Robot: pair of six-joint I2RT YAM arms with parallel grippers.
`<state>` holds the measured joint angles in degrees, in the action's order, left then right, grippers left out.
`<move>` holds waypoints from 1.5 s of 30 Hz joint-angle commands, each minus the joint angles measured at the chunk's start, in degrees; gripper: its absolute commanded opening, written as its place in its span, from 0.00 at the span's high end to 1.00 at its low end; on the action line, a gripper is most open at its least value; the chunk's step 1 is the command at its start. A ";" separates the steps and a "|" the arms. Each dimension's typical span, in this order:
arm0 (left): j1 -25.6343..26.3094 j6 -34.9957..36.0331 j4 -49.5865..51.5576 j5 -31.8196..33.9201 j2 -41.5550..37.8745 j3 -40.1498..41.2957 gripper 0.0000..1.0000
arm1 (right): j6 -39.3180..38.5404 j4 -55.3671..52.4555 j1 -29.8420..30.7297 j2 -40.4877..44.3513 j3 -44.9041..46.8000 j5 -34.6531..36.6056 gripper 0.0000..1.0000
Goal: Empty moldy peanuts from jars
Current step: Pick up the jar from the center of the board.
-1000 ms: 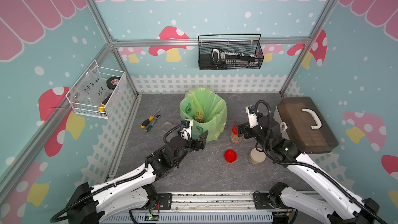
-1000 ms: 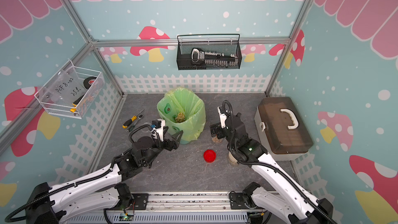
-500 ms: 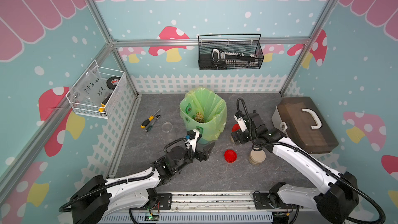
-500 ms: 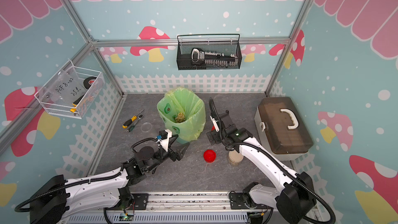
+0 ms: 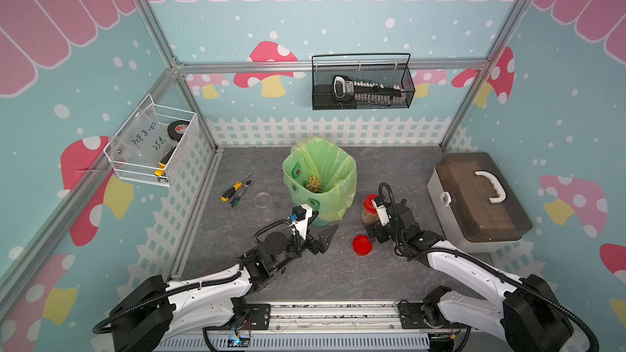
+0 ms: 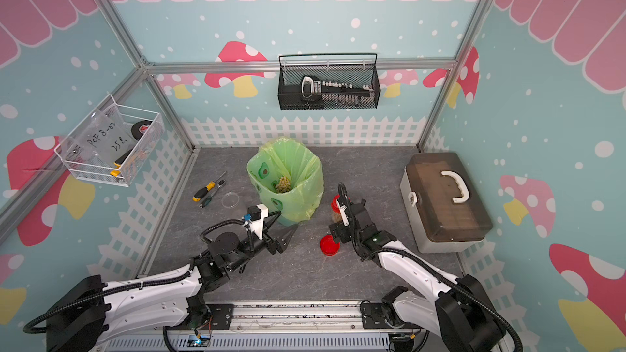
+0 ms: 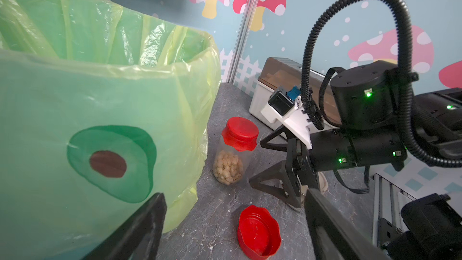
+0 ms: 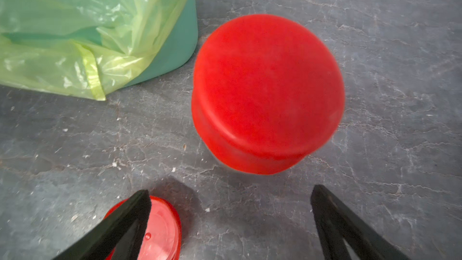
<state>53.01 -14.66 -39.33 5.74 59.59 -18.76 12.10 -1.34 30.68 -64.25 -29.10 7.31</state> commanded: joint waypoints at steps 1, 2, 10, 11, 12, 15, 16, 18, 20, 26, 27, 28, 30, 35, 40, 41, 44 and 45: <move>0.16 0.68 -1.65 -0.55 0.43 -0.57 0.15 | 1.09 11.73 -0.87 -1.79 0.99 1.39 0.01; 0.23 0.69 -1.63 -0.61 0.66 -0.65 0.15 | 0.95 12.83 -1.04 -2.60 1.01 1.23 0.01; 0.18 0.78 -1.65 -0.82 0.88 -0.84 0.15 | -0.28 18.16 -3.97 -8.91 -1.15 -4.02 0.01; 0.16 0.76 -1.67 -0.78 0.88 -0.85 0.15 | -0.29 18.24 -4.34 -9.59 -1.32 -4.35 0.01; 0.15 0.69 -1.61 -0.86 0.88 -0.84 0.15 | -0.08 18.79 -4.77 -10.20 -1.36 -4.85 0.01; 0.16 0.75 -1.46 -0.83 0.98 -0.92 0.15 | 0.21 20.27 -5.95 -11.75 -1.41 -6.02 0.01; 0.17 0.69 -1.45 -0.93 1.07 -0.92 0.15 | 0.28 20.70 -6.20 -12.30 -1.54 -6.28 0.01; 0.12 0.77 -1.45 -0.90 1.14 -1.01 0.15 | 0.34 21.88 -6.59 -13.24 -1.57 -6.58 0.02; 0.16 0.73 -1.45 -0.94 1.17 -1.01 0.15 | 0.30 23.21 -6.84 -14.26 -1.69 -7.52 0.05; 0.16 0.78 -1.31 -1.20 1.49 -1.27 0.15 | 0.34 24.05 -7.11 -16.25 -2.39 -10.61 0.25; 0.16 0.77 -1.33 -1.25 1.53 -1.31 0.15 | 0.53 23.94 -7.10 -16.13 -2.37 -11.11 0.28; 0.12 0.77 -1.30 -1.21 1.46 -1.28 0.15 | 0.72 23.76 -7.13 -15.85 -2.24 -11.43 0.31; 0.16 0.78 -1.28 -1.40 1.33 -1.27 0.15 | 1.27 21.92 -7.12 -14.56 -2.25 -11.94 0.34; 0.16 0.60 -1.15 -1.93 1.13 -1.22 0.15 | 3.01 10.47 -7.12 -7.36 -4.41 -14.56 0.40; 0.07 0.26 -0.06 -2.83 0.95 -1.80 0.13 | 2.96 -0.79 -7.12 0.82 -8.16 -19.56 0.40; 0.07 0.19 0.28 -2.87 0.88 -1.95 0.13 | 2.85 -2.40 -7.12 1.70 -8.93 -20.92 0.40; 0.03 0.31 3.14 -4.06 0.48 -3.30 0.11 | 1.61 -8.00 -7.09 3.23 -12.33 -25.37 0.40; 0.02 0.33 4.20 -4.69 0.29 -3.79 0.11 | 0.98 -9.93 -7.04 3.42 -13.53 -26.77 0.40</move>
<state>53.01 -14.63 -37.52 3.01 60.84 -19.97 14.35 -3.77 23.94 -61.63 -40.03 -13.67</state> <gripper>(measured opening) 0.891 0.698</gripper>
